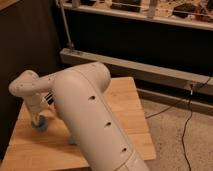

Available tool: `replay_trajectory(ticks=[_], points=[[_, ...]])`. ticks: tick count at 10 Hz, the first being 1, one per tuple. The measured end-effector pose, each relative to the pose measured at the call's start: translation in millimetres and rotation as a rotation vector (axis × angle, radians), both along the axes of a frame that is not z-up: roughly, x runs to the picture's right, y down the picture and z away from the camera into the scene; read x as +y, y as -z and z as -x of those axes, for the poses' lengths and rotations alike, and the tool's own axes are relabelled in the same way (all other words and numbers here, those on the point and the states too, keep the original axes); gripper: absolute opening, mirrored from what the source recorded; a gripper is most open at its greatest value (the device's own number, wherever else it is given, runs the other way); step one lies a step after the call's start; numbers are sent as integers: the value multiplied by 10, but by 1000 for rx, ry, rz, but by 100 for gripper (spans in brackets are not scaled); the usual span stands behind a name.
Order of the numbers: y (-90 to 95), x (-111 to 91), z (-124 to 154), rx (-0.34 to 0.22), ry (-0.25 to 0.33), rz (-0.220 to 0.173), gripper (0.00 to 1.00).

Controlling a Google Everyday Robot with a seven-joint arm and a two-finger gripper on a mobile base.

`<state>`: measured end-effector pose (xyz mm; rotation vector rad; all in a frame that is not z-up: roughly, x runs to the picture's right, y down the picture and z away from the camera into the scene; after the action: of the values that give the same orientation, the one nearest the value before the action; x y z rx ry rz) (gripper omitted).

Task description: Pick up the ceramic cup

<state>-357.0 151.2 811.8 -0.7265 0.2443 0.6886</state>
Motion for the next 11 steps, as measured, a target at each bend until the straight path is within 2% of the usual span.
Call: replay_trajectory(ticks=[3,4,7,9,10,11], points=[[-92,99,12,-6,26,-6,65],[-123,140,6,-7,38,-6,62],[-184,185,-6,-8,46,-8,34],[-193,158,-12,0,27,-7,13],[-194,139,-51,28,12,-1,4],[-184,109,-99,65,-13,15,0]])
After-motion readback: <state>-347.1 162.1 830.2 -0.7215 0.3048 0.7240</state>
